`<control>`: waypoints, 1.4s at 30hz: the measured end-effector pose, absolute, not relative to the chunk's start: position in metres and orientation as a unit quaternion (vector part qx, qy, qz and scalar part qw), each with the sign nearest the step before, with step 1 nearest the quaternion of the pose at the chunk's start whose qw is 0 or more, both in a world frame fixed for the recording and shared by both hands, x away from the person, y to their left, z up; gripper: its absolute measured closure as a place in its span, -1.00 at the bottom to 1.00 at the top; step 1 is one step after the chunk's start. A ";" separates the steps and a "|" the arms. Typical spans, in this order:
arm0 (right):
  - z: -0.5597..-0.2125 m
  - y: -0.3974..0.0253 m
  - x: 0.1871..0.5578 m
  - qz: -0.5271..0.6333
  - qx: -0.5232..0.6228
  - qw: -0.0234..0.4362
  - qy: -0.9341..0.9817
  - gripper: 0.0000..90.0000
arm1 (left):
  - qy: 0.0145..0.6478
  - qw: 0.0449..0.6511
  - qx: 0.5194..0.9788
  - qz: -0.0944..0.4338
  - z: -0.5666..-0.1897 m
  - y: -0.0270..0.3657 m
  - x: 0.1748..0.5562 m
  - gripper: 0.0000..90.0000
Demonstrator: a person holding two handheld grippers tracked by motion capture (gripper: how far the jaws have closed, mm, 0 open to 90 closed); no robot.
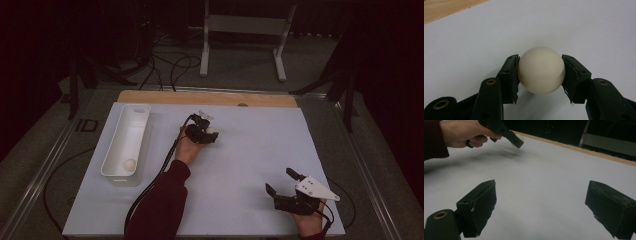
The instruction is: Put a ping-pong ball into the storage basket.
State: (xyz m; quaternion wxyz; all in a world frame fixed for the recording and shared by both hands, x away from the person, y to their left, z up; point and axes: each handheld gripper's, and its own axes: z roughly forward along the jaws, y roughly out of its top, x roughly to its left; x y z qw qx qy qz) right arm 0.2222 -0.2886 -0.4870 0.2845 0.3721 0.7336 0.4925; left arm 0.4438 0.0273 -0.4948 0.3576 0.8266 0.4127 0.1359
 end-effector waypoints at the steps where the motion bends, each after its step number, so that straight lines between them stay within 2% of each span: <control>1: -0.487 -0.289 0.222 0.492 0.372 0.284 0.734 -0.79 | 0.412 0.358 0.827 0.136 -0.494 0.028 0.444 0.14; 42: -0.487 -0.289 0.222 0.493 0.373 0.285 0.732 -0.79 | 0.395 0.374 0.827 0.140 -0.473 0.031 0.433 0.14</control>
